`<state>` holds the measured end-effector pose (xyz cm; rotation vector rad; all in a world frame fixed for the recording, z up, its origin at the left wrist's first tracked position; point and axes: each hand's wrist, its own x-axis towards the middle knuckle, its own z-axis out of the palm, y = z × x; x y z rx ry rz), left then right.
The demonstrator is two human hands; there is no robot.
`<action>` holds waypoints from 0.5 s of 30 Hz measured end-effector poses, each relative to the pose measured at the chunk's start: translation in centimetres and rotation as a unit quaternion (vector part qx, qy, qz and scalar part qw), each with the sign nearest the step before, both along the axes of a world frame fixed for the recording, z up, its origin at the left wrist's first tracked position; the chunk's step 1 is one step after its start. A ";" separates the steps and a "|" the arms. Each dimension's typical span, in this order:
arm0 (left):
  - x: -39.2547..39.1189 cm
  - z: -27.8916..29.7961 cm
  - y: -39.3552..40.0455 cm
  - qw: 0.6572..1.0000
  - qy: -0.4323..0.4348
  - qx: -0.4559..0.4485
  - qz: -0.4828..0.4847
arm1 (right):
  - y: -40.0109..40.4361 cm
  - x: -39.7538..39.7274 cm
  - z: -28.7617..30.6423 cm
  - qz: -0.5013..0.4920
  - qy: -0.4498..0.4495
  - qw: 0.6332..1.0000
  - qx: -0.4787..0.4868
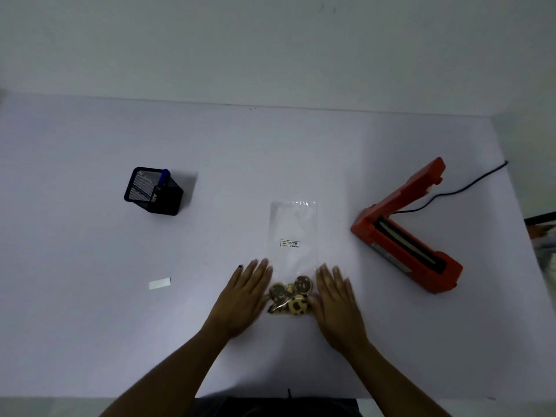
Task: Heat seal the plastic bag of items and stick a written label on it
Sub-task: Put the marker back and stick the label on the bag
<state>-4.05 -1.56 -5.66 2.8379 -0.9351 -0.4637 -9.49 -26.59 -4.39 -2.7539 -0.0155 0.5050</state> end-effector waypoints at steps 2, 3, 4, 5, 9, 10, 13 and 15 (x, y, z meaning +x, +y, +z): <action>0.1 0.0 -0.2 1.000 0.002 -0.006 0.003 | 0.1 0.0 -0.3 0.003 -0.001 1.000 -0.012; 0.2 0.1 -0.3 1.000 0.002 -0.010 0.004 | 0.2 0.3 -0.3 0.003 -0.006 1.000 -0.019; 0.5 0.1 -0.3 1.000 0.000 -0.015 0.007 | 0.3 0.7 -0.3 0.005 -0.011 1.000 -0.024; 0.9 0.2 -0.3 1.000 -0.002 -0.021 0.013 | 0.5 1.4 -0.3 0.007 -0.012 1.000 -0.028; 4.8 0.4 0.2 0.999 -0.014 -0.015 0.038 | 1.9 6.1 -0.1 0.014 -0.019 0.999 -0.040; 6.2 0.3 0.5 0.999 -0.014 -0.007 0.049 | 2.4 7.6 -0.2 0.017 -0.027 0.999 -0.044; 10.9 0.3 1.1 0.997 -0.024 0.010 0.076 | 3.6 12.8 -0.3 0.021 -0.048 0.997 -0.052; 14.2 0.5 1.5 0.996 -0.022 0.017 0.091 | 4.4 16.4 -0.2 0.028 -0.055 0.996 -0.060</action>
